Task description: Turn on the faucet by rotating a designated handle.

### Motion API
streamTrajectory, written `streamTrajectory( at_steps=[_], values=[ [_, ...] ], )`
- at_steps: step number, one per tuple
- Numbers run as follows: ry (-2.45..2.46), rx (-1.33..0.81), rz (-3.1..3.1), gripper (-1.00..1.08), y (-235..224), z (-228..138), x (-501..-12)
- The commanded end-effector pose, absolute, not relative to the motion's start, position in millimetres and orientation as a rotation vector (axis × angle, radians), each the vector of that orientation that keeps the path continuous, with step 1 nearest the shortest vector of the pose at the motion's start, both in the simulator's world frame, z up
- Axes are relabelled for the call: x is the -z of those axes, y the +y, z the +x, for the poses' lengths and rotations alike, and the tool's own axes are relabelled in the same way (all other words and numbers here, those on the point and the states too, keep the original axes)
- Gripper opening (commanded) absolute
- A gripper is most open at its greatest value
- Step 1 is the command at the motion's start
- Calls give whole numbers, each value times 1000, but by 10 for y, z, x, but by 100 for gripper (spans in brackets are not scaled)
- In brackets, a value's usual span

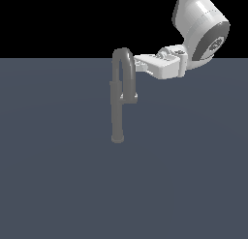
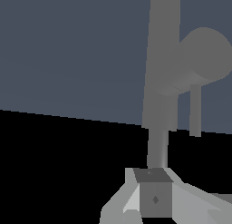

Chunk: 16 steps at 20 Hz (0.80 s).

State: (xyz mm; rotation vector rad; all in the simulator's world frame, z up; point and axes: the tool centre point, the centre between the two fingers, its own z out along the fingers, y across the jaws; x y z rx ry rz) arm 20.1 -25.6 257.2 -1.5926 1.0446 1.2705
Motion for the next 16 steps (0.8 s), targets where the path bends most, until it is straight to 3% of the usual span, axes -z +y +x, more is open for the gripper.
streamTrajectory(
  at_steps=[1, 16],
  values=[
    [1069, -1300, -1514, -100, -246, 234, -2427],
    [1118, -1357, -1348, -100, -198, 264, -2106]
  ],
)
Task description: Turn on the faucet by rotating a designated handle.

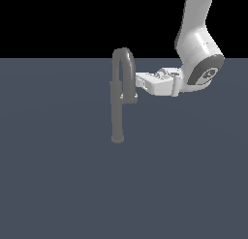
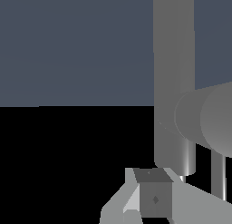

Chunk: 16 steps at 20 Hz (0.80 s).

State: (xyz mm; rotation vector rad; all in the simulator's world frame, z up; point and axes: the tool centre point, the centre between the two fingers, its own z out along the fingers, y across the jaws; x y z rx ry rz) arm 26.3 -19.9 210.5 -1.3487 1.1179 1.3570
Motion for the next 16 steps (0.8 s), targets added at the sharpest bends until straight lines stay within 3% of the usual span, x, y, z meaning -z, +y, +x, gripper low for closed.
streamTrajectory(
  at_steps=[1, 16],
  values=[
    [1118, -1357, -1348, -100, -200, 263, -2105],
    [1118, -1357, -1348, -100, -260, -62, -2229]
  ],
)
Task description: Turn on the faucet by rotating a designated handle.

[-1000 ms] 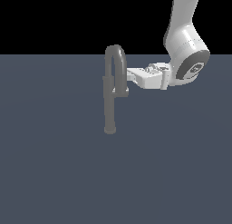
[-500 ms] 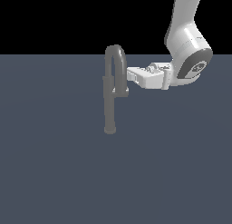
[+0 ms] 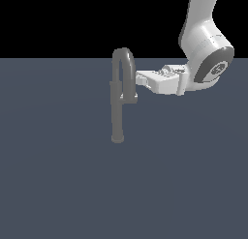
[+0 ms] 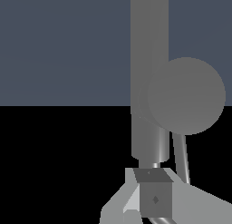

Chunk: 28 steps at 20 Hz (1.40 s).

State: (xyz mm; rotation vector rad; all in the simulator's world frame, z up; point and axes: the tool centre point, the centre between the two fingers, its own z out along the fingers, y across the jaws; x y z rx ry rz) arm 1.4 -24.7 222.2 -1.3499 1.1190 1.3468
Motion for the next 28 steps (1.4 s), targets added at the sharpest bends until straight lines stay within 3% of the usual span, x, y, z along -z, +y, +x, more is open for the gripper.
streamTrajectory(
  at_steps=[1, 7, 16, 18, 25, 28],
  values=[
    [1118, -1357, -1348, -100, -265, -92, -2233],
    [1113, -1338, -1356, -100, -273, -130, -2285],
    [1117, -1355, -1348, -100, -339, -469, -2135],
    [1102, -1336, -1362, -100, -318, -383, -2242],
    [1117, -1357, -1348, -100, -374, -646, -1895],
    [1090, -1330, -1370, -100, -351, -548, -2050]
  ],
)
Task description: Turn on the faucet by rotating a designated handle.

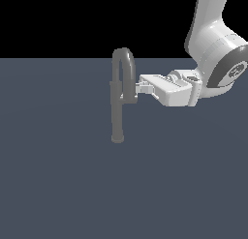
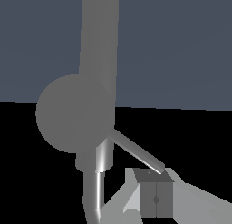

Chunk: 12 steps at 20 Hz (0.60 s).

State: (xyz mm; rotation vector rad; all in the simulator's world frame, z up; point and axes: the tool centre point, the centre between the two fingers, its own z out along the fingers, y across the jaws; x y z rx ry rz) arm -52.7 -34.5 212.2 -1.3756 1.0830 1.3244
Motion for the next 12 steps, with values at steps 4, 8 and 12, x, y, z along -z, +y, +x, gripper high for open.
streamTrajectory(
  at_steps=[4, 8, 12],
  values=[
    [1108, -1348, -1355, -100, -370, -630, -1760],
    [1077, -1328, -1376, -100, -355, -573, -1900],
    [1095, -1341, -1364, -100, -356, -567, -1657]
  ],
)
